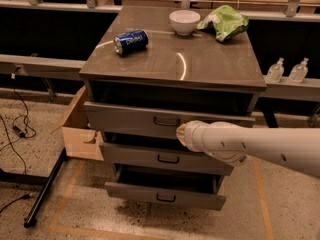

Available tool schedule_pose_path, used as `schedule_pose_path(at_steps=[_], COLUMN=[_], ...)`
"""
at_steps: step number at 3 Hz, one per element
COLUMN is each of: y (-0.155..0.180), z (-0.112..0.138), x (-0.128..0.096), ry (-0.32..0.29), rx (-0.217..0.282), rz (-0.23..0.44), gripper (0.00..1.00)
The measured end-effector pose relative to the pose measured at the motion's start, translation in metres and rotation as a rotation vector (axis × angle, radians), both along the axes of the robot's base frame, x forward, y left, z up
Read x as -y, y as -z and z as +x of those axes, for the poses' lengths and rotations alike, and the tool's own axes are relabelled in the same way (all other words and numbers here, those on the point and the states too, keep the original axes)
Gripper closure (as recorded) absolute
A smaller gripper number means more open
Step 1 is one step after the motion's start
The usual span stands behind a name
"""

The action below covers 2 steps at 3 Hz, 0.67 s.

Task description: Close top drawer

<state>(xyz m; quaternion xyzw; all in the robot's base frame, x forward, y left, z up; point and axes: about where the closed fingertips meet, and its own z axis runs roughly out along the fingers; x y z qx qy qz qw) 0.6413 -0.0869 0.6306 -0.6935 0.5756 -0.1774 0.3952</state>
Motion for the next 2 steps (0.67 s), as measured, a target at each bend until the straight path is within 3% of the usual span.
schedule_pose_path(at_steps=[1,2], y=[-0.004,-0.008], z=[0.008,-0.003], x=[0.009,0.019], ry=[0.006,0.001], rx=[0.013,-0.017], rz=[-0.027,-0.027], gripper=[1.0,1.0])
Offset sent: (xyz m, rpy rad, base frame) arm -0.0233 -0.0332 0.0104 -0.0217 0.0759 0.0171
